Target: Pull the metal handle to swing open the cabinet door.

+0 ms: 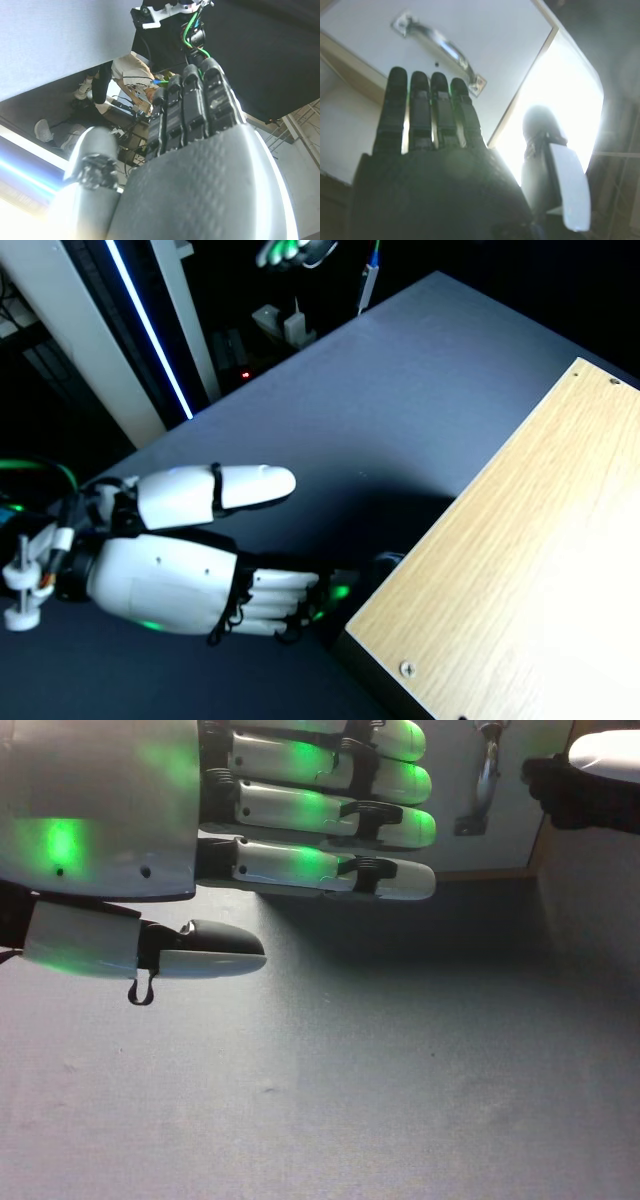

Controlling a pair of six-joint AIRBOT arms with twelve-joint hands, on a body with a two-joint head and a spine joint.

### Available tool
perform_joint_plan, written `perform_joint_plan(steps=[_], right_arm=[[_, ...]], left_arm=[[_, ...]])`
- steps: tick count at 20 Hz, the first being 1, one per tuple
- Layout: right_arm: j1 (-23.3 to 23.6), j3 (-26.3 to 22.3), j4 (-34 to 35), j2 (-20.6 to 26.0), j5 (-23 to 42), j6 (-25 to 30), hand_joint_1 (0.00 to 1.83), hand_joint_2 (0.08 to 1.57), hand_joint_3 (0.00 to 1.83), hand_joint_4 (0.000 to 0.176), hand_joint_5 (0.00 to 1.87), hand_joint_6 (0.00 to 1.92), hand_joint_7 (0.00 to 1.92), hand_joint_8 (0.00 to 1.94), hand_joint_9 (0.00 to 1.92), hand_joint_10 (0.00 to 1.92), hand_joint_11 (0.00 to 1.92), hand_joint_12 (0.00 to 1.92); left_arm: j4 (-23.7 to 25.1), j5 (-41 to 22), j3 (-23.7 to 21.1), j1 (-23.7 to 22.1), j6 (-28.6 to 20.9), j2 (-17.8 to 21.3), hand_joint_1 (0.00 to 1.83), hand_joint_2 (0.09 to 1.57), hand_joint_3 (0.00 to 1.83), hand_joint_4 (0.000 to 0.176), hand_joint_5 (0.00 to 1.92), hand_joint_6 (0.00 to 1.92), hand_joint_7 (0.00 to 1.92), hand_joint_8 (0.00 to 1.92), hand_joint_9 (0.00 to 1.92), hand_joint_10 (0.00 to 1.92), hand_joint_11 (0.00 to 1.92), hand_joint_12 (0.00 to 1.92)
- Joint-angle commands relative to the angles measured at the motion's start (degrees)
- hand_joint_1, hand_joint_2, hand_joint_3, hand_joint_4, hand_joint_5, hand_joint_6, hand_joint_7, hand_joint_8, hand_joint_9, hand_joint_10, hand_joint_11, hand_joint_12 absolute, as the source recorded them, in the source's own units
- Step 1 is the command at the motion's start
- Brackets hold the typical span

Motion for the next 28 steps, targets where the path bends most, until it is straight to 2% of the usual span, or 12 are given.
perform_joint_plan(steps=[1,3,7,13,16,23,28], right_arm=[[0.05,-0.06,2.24,0.19,5.26,1.09,0.00,1.43,0.04,0.000,0.17,0.00,0.18,0.00,0.14,0.00,0.00,0.40],[0.07,-0.01,2.29,0.19,4.14,1.11,0.00,1.51,0.04,0.000,0.20,0.01,0.21,0.00,0.17,0.01,0.00,0.49],[1.20,0.46,3.38,0.12,1.18,1.59,0.00,1.57,0.03,0.000,0.18,0.00,0.19,0.00,0.16,0.00,0.00,0.47],[1.73,0.88,4.69,-1.23,-0.53,1.62,0.00,1.52,0.00,0.000,0.16,0.00,0.18,0.00,0.16,0.00,0.00,0.43],[2.40,0.94,5.50,-1.81,-1.91,1.62,0.00,1.48,0.00,0.000,0.15,0.00,0.17,0.00,0.15,0.00,0.00,0.48],[3.90,2.27,8.07,-3.72,-3.83,1.62,0.00,1.43,0.00,0.000,0.16,0.00,0.17,0.00,0.13,0.00,0.00,0.36],[4.27,2.53,8.29,-4.91,-3.96,1.62,0.00,1.39,0.00,0.000,0.19,0.00,0.19,0.00,0.14,0.00,0.00,0.37]], left_arm=[[-5.56,-1.12,0.04,-0.39,0.30,0.36,0.00,1.57,0.13,0.000,0.17,0.00,0.18,0.00,0.14,0.00,0.00,0.28],[-5.56,-1.12,0.04,-0.39,0.30,0.36,0.00,1.57,0.09,0.000,0.18,0.00,0.18,0.00,0.13,0.00,0.00,0.29],[-5.56,-1.12,0.04,-0.39,0.30,0.36,0.00,1.57,0.11,0.000,0.16,0.00,0.17,0.00,0.12,0.00,0.00,0.28],[-5.56,-1.12,0.04,-0.39,0.30,0.36,0.00,1.57,0.07,0.000,0.15,0.00,0.18,0.00,0.14,0.01,0.00,0.31],[-5.56,-1.12,0.04,-0.39,0.30,0.36,0.00,1.55,0.04,0.000,0.16,0.00,0.19,0.00,0.17,0.01,0.00,0.33],[-5.56,-1.12,0.04,-0.39,0.30,0.36,0.00,1.53,0.02,0.000,0.17,0.00,0.18,0.00,0.14,0.00,0.00,0.33],[-5.56,-1.12,0.04,-0.39,0.30,0.36,0.00,1.51,0.01,0.000,0.17,0.00,0.18,0.00,0.14,0.00,0.00,0.35]])
